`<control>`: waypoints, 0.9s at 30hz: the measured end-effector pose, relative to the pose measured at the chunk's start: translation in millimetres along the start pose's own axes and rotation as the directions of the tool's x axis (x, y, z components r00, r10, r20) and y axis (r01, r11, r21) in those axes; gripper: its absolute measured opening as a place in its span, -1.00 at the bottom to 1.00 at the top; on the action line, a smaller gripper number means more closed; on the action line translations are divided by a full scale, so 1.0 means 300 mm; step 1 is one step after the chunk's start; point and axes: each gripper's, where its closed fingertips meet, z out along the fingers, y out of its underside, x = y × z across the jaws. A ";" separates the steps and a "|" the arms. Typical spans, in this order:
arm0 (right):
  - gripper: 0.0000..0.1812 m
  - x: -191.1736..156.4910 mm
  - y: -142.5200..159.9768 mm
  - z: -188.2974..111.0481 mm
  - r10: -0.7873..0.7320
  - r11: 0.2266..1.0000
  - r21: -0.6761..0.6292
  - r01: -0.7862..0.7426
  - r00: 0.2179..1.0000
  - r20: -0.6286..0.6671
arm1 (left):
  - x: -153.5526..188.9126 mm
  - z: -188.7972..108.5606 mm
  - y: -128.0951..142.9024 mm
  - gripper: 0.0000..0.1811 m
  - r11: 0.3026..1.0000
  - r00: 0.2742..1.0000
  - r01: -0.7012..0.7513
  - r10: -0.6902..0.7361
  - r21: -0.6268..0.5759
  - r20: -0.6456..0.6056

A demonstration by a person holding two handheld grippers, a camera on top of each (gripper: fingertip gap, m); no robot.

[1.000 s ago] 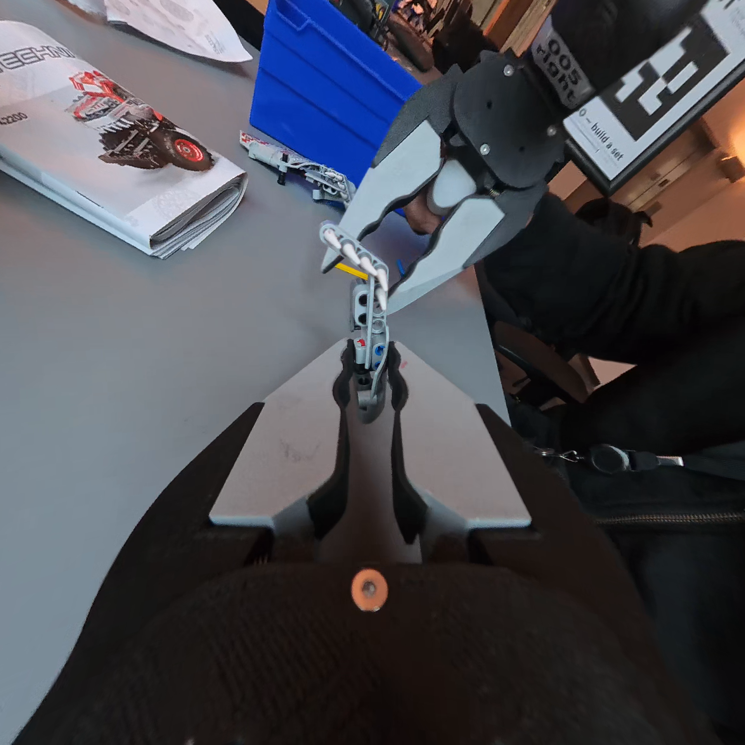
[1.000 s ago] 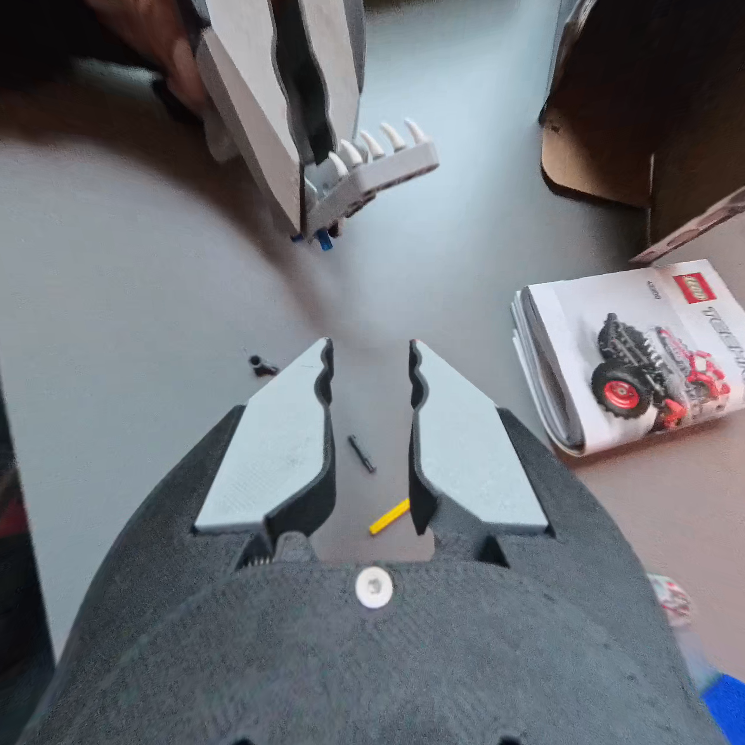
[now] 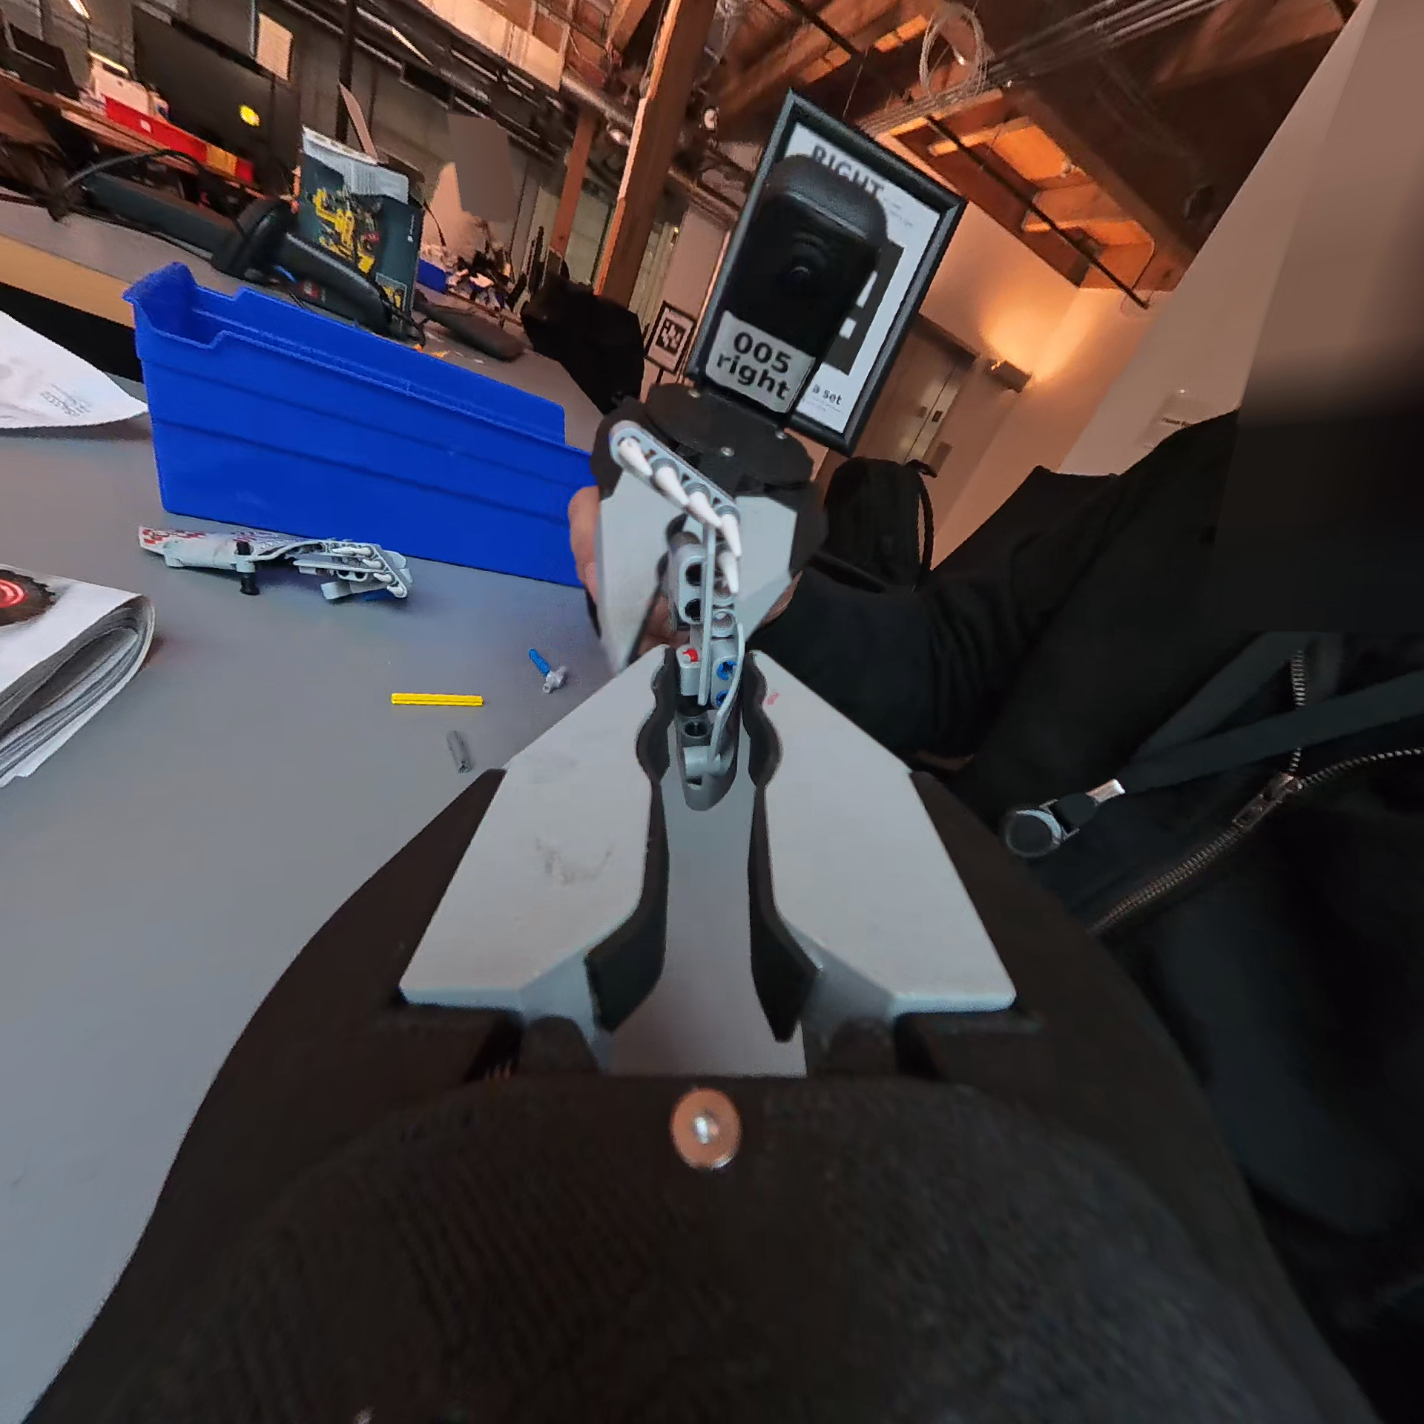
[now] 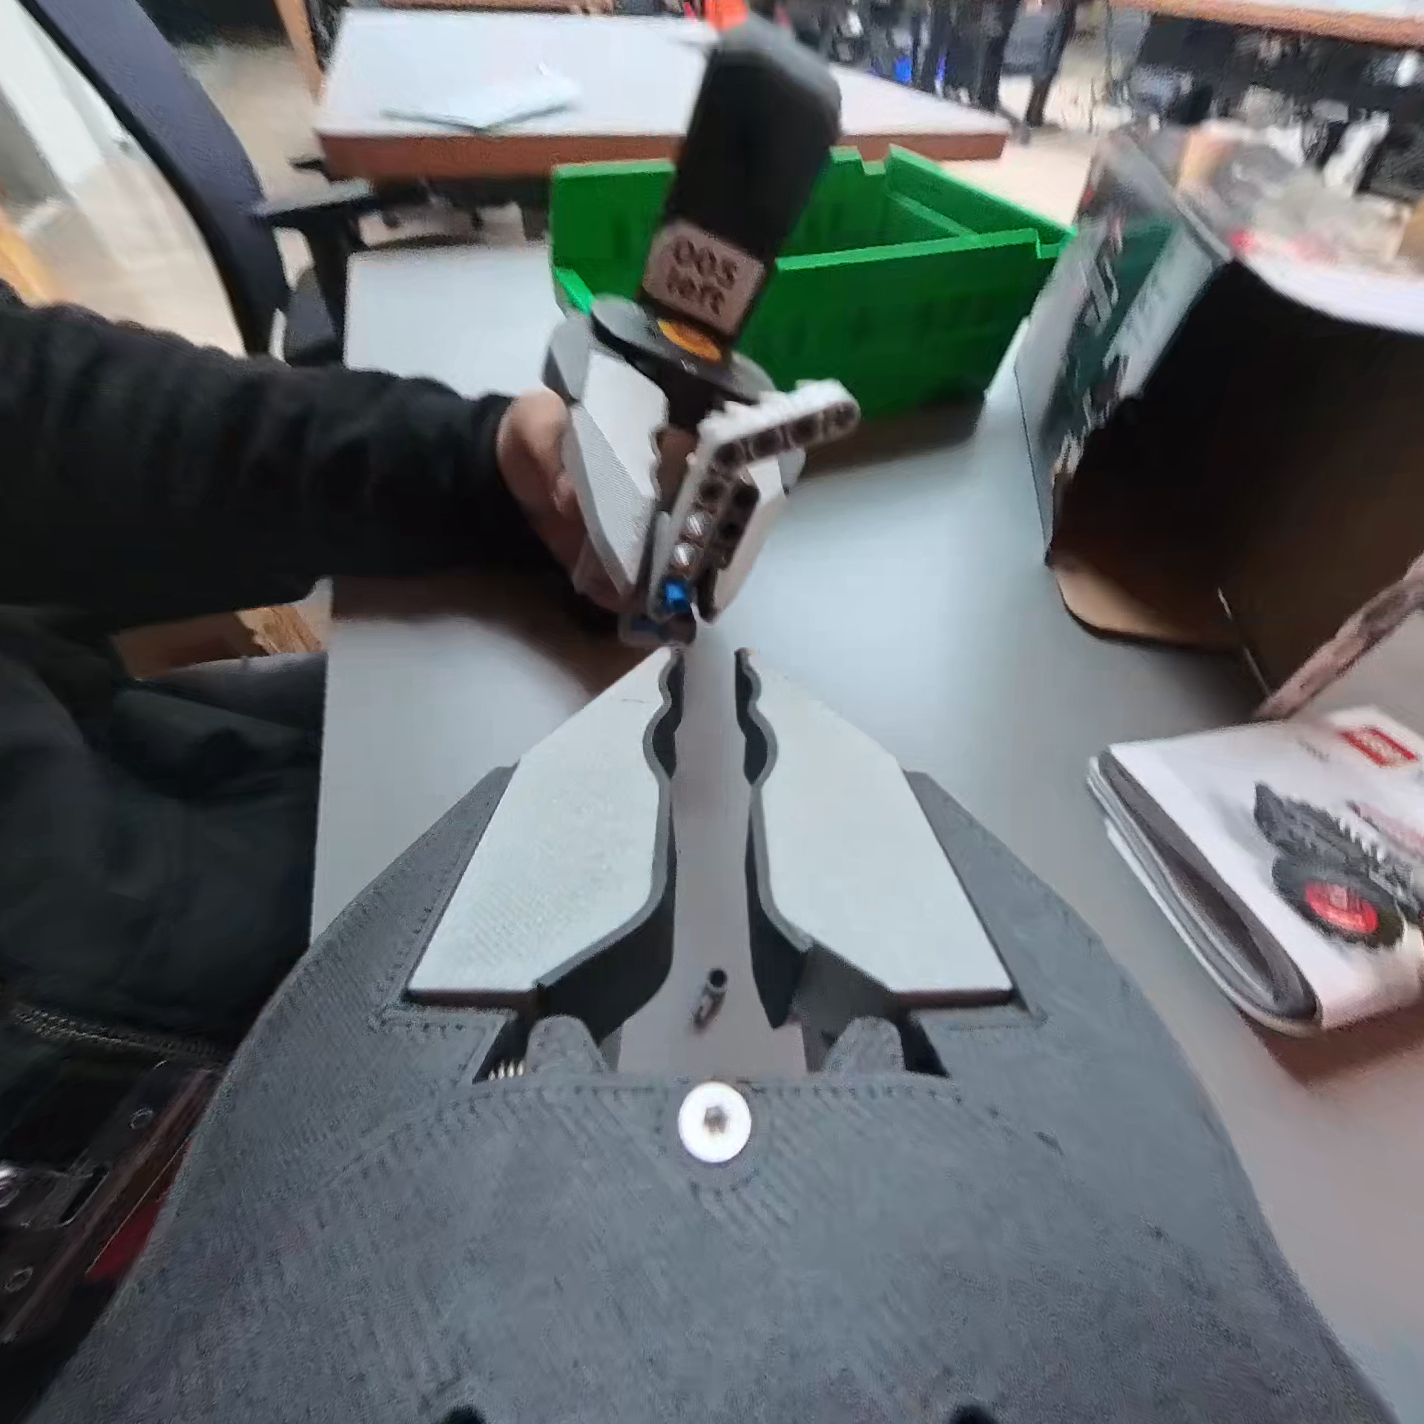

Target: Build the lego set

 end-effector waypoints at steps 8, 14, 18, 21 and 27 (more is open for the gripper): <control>-0.93 -0.006 -0.035 -0.015 -0.055 0.992 0.116 0.047 0.997 0.061 | -0.032 0.011 0.016 -0.85 0.997 0.997 0.068 -0.067 -0.022 0.047; -0.67 0.027 -0.030 0.006 0.191 0.967 0.138 -0.214 0.968 0.164 | -0.057 0.037 0.054 -0.85 0.992 0.992 0.077 -0.066 -0.103 0.108; -0.85 0.052 -0.002 0.024 0.210 0.966 0.118 -0.229 0.965 0.155 | -0.091 0.049 0.082 -0.76 0.985 0.979 0.065 -0.032 -0.161 0.201; -0.86 0.083 -0.038 0.004 0.272 0.935 0.173 -0.309 0.940 0.208 | -0.096 0.032 0.078 -0.62 0.985 0.977 0.072 -0.038 -0.158 0.209; -0.86 0.072 -0.132 -0.059 0.199 0.897 0.276 -0.345 0.873 0.445 | -0.089 -0.045 -0.027 -0.73 0.996 0.982 0.091 -0.093 0.024 0.167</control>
